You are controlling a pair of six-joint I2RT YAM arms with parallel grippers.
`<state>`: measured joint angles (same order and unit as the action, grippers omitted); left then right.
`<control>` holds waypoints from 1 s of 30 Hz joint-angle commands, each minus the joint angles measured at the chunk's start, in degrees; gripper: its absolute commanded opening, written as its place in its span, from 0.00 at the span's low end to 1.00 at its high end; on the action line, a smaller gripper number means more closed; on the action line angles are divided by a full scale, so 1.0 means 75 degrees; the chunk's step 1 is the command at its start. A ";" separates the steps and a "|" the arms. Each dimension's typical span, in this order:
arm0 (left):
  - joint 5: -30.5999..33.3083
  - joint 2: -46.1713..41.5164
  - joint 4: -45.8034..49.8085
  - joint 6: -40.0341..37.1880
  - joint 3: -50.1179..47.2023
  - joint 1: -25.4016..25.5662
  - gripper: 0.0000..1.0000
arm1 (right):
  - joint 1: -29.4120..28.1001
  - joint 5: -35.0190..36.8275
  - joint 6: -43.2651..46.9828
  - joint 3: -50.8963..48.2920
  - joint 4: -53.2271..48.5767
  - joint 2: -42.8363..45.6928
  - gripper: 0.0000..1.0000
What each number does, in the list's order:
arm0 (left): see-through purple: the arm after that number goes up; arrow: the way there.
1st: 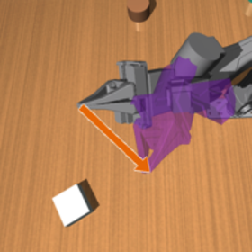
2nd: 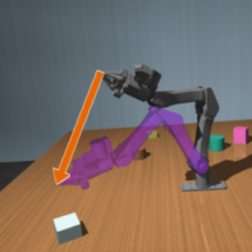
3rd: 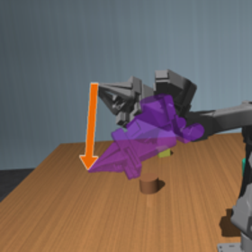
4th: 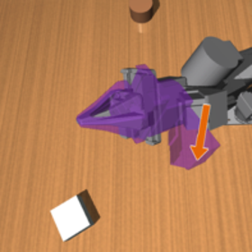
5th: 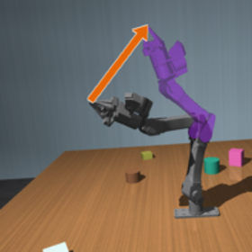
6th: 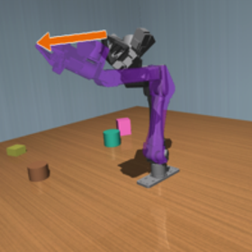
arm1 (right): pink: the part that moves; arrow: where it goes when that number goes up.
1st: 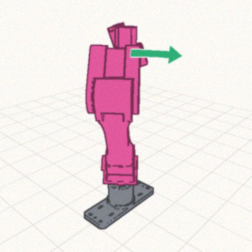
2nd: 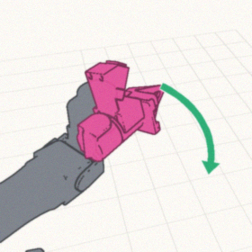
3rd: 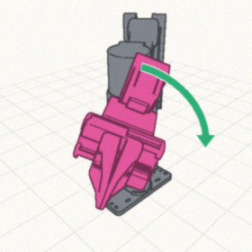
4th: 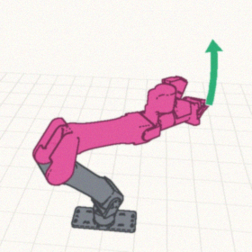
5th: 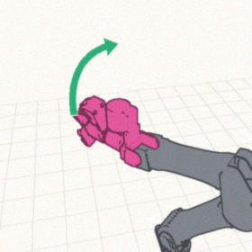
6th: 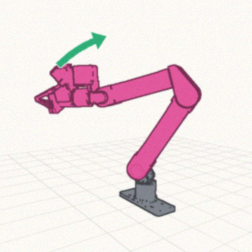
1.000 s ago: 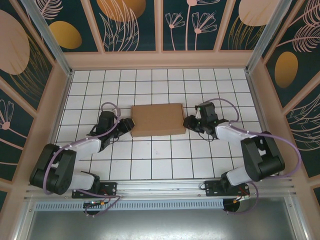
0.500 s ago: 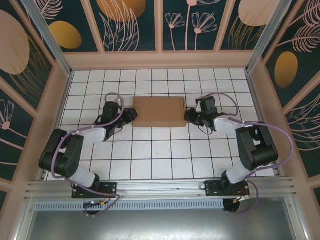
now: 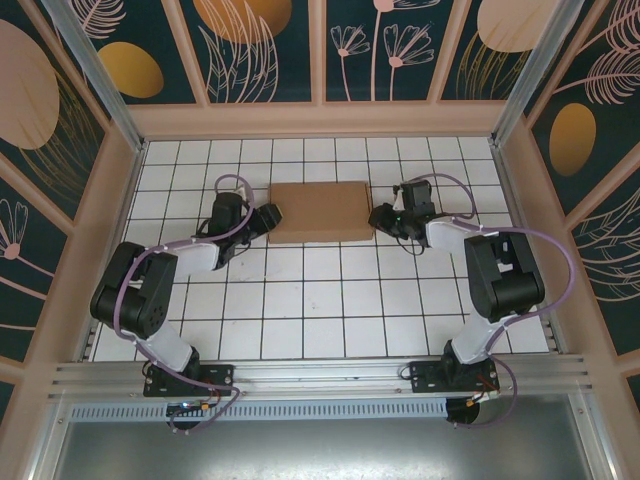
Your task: Fold the paper box
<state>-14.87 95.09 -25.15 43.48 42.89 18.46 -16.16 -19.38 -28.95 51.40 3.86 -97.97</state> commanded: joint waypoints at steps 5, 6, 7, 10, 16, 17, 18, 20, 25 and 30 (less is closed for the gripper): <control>0.0650 -0.0656 0.1001 -0.0845 0.0798 0.0090 0.99 | 0.0007 0.0564 0.0337 -0.0133 -0.0658 0.1026 0.56; 0.0729 -0.0854 0.1075 -0.0858 0.0765 0.0072 0.99 | 0.0042 0.0728 0.0392 -0.0160 -0.0719 0.1281 0.60; 0.0887 -0.1079 0.1138 -0.0816 0.0671 0.0053 0.99 | 0.0062 0.0983 0.0462 -0.0159 -0.0814 0.1576 0.65; 0.1289 -0.1824 0.1105 -0.0811 0.0253 0.0047 0.99 | 0.0098 0.1686 0.0714 -0.0088 -0.0917 0.2330 0.99; 0.3900 -0.3481 0.1007 -0.1855 -0.0759 0.0015 0.99 | 0.0052 0.3385 0.0953 -0.0304 -0.0172 0.3623 0.99; 0.4291 -0.3731 0.0816 -0.2390 -0.1001 0.0009 0.99 | 0.0063 0.3686 0.0897 -0.0534 0.0155 0.3839 0.99; 0.4595 -0.3921 0.0598 -0.2850 -0.1256 0.0004 0.99 | 0.0069 0.3852 0.0958 -0.0798 0.0514 0.4013 0.99; 0.4514 -0.4355 -0.0365 -0.4068 -0.2008 -0.0041 0.99 | 0.0038 0.4010 0.1607 -0.1444 0.1425 0.4262 0.99; 0.3886 -0.4303 -0.1528 -0.5550 -0.3029 -0.0623 0.99 | -0.0166 0.4638 0.3576 -0.2222 0.2215 0.3979 0.99; 0.3821 -0.3425 -0.2954 -0.6108 -0.3671 -0.1010 0.99 | -0.0144 0.4528 0.4878 -0.3208 0.3626 0.3438 0.99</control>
<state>13.43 66.87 -37.30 3.40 17.12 11.79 -17.30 12.64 -1.06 28.97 22.46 -69.58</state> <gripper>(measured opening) 0.990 0.990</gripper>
